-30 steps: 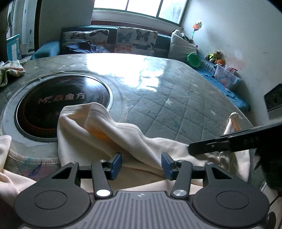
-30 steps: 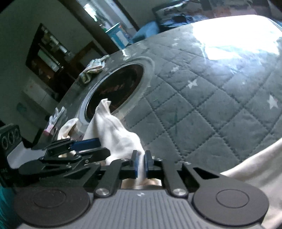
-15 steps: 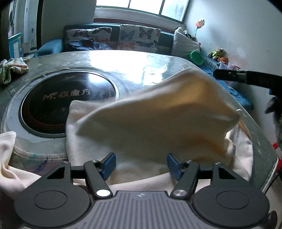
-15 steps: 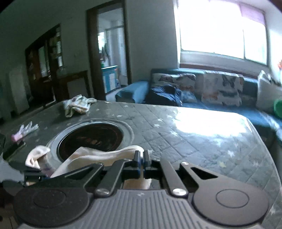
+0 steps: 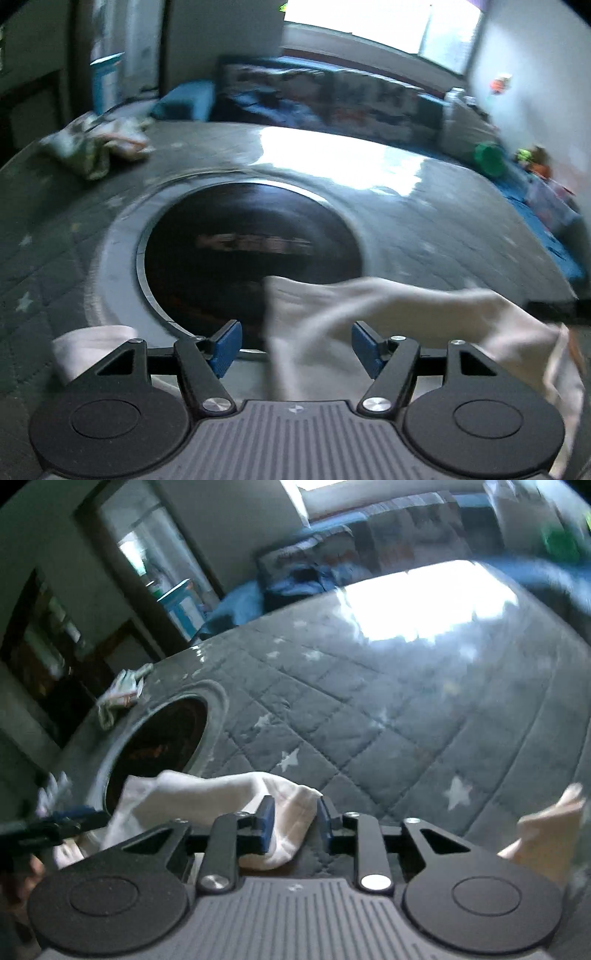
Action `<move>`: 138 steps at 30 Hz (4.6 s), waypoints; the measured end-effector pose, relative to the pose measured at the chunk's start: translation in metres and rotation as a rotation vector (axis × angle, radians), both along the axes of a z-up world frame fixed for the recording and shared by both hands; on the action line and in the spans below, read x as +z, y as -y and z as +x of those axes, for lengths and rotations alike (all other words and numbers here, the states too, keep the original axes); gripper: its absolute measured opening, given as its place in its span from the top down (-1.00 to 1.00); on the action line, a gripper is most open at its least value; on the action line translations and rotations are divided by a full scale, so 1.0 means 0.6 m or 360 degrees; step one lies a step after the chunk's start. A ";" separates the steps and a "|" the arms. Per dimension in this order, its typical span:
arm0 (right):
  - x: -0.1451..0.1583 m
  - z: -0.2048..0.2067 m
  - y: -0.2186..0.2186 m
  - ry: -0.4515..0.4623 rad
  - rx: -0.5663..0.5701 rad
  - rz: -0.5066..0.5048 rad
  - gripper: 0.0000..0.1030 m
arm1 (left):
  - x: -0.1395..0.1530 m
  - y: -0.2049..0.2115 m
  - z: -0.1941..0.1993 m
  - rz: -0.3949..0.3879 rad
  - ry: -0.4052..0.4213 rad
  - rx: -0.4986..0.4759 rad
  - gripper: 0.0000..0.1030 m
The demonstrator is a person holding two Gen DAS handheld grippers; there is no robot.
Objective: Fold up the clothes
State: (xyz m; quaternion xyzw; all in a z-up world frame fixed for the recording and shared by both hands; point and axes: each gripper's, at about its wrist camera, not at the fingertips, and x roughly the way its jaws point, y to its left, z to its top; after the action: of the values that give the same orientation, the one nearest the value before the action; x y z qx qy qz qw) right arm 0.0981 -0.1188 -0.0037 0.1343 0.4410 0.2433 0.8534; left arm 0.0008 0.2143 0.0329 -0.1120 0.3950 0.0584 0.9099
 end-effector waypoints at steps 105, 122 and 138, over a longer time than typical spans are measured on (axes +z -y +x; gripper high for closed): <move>-0.012 -0.231 -0.175 0.0769 0.1155 -0.0840 0.92 | -0.036 0.263 -0.144 0.0525 0.0216 -0.1110 0.17; 0.084 -0.237 -0.097 0.0849 0.1074 -0.0762 0.93 | 0.028 0.181 -0.156 0.0297 0.0292 -0.1194 0.89; 0.074 -0.236 -0.076 0.0713 0.1131 -0.0744 0.91 | 0.028 0.158 -0.169 0.0166 0.0285 -0.1331 0.81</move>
State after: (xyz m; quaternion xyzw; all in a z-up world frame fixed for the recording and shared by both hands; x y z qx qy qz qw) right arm -0.0433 -0.0731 0.0409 -0.2759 0.3077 0.4372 0.7988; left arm -0.1007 0.1193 0.0499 0.0994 0.3225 -0.3055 0.8904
